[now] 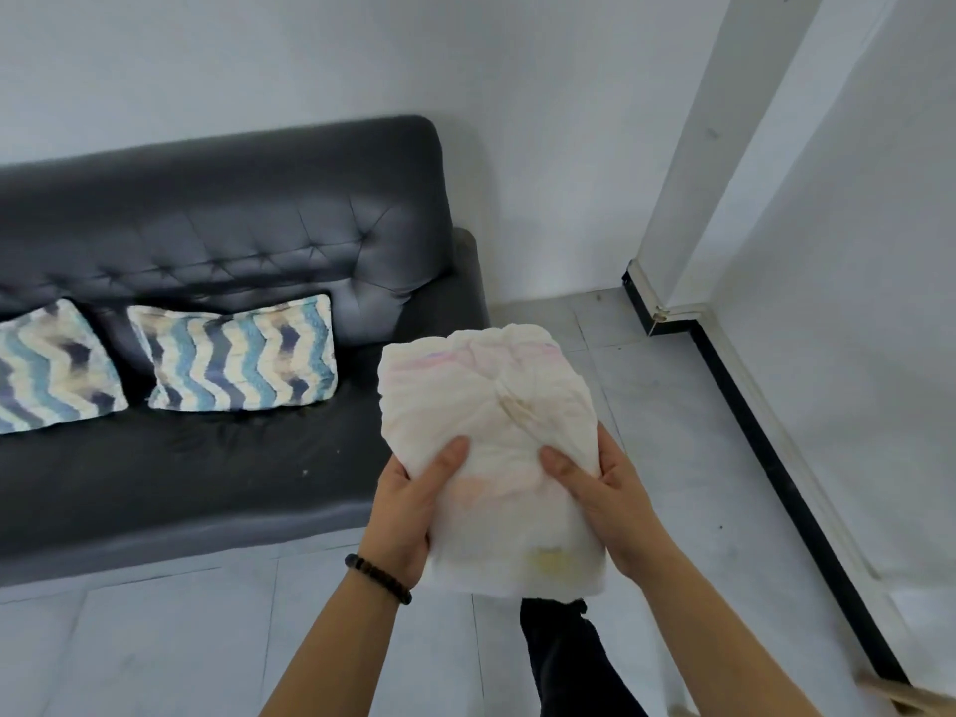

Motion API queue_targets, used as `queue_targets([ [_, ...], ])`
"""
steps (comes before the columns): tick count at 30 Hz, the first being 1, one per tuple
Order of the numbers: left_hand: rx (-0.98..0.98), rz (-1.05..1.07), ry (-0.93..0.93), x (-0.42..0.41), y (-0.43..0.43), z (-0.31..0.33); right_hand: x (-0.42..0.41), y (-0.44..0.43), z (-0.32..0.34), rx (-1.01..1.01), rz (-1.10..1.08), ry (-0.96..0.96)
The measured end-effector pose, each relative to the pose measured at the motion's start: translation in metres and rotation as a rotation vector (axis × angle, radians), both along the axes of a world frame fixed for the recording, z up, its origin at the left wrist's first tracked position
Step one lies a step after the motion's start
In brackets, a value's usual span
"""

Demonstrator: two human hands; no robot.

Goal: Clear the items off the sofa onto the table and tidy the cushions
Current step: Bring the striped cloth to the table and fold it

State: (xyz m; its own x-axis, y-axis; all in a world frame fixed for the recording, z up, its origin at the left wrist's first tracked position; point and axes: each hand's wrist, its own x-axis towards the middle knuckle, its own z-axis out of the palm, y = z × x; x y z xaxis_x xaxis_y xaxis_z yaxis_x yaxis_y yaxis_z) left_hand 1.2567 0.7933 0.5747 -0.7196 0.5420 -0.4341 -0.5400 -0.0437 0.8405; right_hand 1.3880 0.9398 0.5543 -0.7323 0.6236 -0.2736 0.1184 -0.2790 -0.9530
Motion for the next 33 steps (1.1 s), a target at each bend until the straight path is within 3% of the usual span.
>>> queue_targets([
  [6, -0.065, 0.088, -0.033, -0.126, 0.108, -0.035, -0.134, 0.111, -0.038, -0.016, 0.062, -0.053],
  [14, -0.110, 0.194, -0.255, -0.274, 0.195, -0.089, -0.290, 0.234, -0.068, -0.041, 0.219, -0.205],
  [17, -0.250, 0.165, -0.194, -0.321, 0.216, -0.132, -0.333, 0.247, -0.113, -0.021, 0.248, -0.278],
  [20, -0.441, 0.003, -0.126, -0.377, 0.242, -0.187, -0.365, 0.243, -0.171, -0.012, 0.200, -0.362],
  [23, -0.596, -0.266, 0.028, -0.438, 0.271, -0.232, -0.388, 0.231, -0.223, -0.008, 0.110, -0.429],
  [26, -0.601, -0.510, 0.311, -0.493, 0.318, -0.256, -0.407, 0.212, -0.260, -0.018, 0.003, -0.440],
  [29, -0.744, -0.761, 0.752, -0.531, 0.365, -0.269, -0.423, 0.195, -0.287, -0.047, 0.037, -0.438],
  [31, -0.878, -0.775, 1.056, -0.542, 0.377, -0.279, -0.427, 0.193, -0.304, 0.073, 0.113, -0.525],
  [33, -0.903, -0.633, 1.093, -0.544, 0.372, -0.293, -0.431, 0.198, -0.319, 0.288, 0.128, -0.643],
])
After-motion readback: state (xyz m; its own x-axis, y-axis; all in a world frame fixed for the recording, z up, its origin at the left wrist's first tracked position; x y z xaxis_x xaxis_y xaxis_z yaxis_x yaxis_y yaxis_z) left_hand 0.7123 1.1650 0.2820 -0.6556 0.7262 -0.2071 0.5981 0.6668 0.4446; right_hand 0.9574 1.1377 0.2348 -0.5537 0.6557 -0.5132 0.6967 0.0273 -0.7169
